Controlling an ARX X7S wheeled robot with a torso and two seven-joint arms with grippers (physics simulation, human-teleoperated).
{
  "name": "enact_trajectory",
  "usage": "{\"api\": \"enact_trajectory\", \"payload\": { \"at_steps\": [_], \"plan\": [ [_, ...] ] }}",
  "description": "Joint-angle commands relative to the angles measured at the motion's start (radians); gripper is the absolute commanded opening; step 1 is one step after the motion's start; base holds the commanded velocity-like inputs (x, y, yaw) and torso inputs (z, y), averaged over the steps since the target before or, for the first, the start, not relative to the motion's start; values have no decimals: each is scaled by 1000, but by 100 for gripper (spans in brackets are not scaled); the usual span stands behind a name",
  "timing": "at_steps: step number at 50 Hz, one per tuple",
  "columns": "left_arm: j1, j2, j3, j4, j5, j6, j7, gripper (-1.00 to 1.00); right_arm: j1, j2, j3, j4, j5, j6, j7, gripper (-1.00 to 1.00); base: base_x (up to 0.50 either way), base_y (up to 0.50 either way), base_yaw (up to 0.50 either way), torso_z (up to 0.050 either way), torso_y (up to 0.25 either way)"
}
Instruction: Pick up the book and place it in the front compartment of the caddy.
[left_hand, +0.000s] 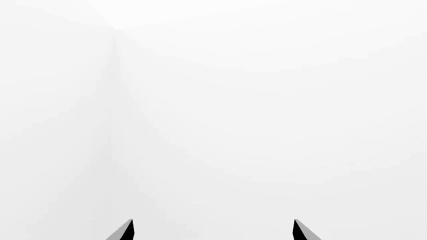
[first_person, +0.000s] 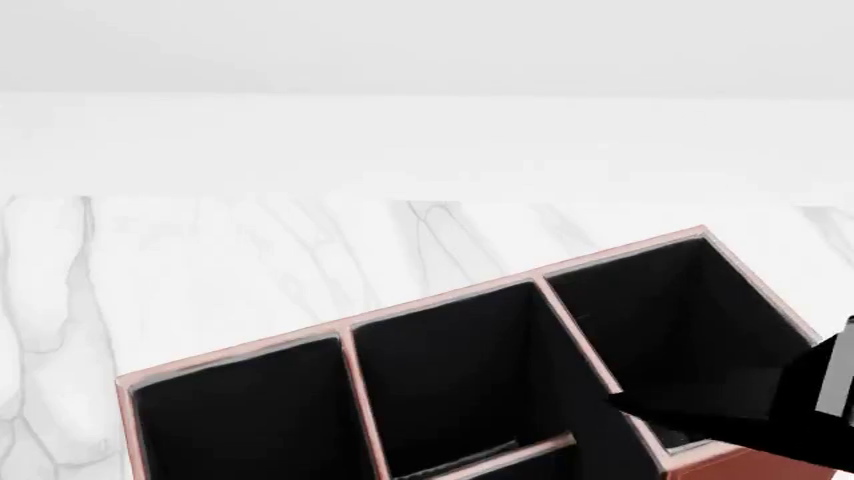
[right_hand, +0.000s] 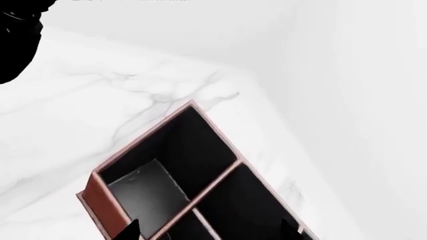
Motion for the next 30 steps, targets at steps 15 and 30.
{"api": "enact_trajectory", "payload": {
  "at_steps": [15, 30],
  "plan": [
    [2, 7, -8, -1, 8, 0, 14, 100, 77, 29, -313, -58, -128, -68, -91, 100, 0, 0, 0, 0, 0],
    [6, 7, 0, -2, 6, 5, 9, 100, 105, -4, -426, -119, -157, -42, -114, 100, 0, 0, 0, 0, 0]
  ]
}}
